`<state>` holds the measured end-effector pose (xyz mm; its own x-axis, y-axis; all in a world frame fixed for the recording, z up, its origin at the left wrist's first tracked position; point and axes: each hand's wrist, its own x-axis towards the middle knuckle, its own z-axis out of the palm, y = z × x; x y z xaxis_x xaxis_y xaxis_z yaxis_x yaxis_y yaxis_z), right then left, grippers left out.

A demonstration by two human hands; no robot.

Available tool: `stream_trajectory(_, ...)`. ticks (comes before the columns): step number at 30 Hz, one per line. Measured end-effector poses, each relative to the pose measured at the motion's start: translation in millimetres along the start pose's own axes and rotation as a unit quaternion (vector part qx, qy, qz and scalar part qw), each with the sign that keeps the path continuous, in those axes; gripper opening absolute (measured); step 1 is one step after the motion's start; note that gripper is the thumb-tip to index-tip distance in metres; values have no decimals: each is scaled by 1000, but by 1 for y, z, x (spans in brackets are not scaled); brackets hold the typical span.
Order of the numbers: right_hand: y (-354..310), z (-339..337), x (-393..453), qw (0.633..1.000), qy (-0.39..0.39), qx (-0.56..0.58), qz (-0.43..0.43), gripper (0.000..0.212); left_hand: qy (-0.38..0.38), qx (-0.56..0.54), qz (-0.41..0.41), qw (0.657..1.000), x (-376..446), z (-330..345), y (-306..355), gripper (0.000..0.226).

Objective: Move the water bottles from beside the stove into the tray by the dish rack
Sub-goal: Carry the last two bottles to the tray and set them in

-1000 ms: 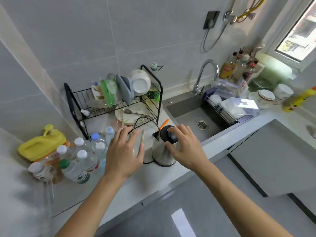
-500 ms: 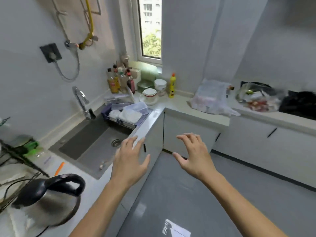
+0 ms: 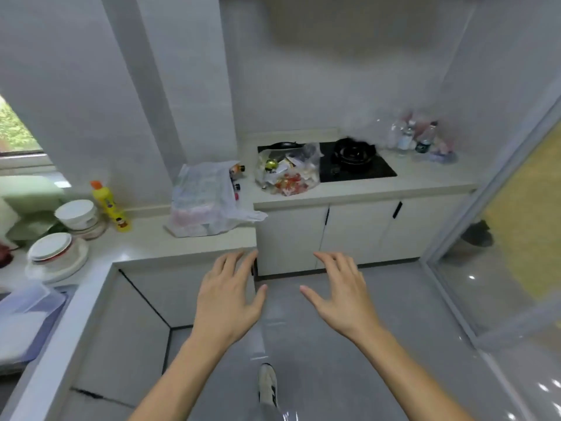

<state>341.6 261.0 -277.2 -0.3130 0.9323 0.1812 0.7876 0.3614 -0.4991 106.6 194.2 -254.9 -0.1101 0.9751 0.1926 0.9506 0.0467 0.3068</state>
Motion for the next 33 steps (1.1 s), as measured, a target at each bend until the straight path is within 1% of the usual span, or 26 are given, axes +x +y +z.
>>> stream_trajectory(3,45,-16,46,999,25,-13,46,78,-10,-23,51,998,84,32,25,69)
stream_trajectory(9,123,-64,135,990,67,-29,120,71,-31,-71,133,988,241,69,86,69)
stream_trajectory(12,157,-85,173,983,98,-38,154,72,-37,-67,181,980,305,83,114,68)
stream_trajectory(18,231,-113,225,969,136,-26,203,72,-54,-66,239,967,407,126,180,66)
stream_trajectory(21,283,-126,256,964,150,-33,218,76,-63,-62,252,964,455,157,220,66)
stream_trajectory(24,346,-142,293,961,158,-41,222,74,-61,-64,263,961,504,186,266,65)
stream_trajectory(28,424,-169,349,964,119,-42,233,75,-62,-52,238,968,570,216,324,67)
stream_trajectory(31,473,-189,393,970,104,-39,215,74,-53,-54,226,971,615,234,364,69)
stream_trajectory(33,494,-200,418,973,96,-48,202,74,-54,-47,224,972,639,244,381,69)
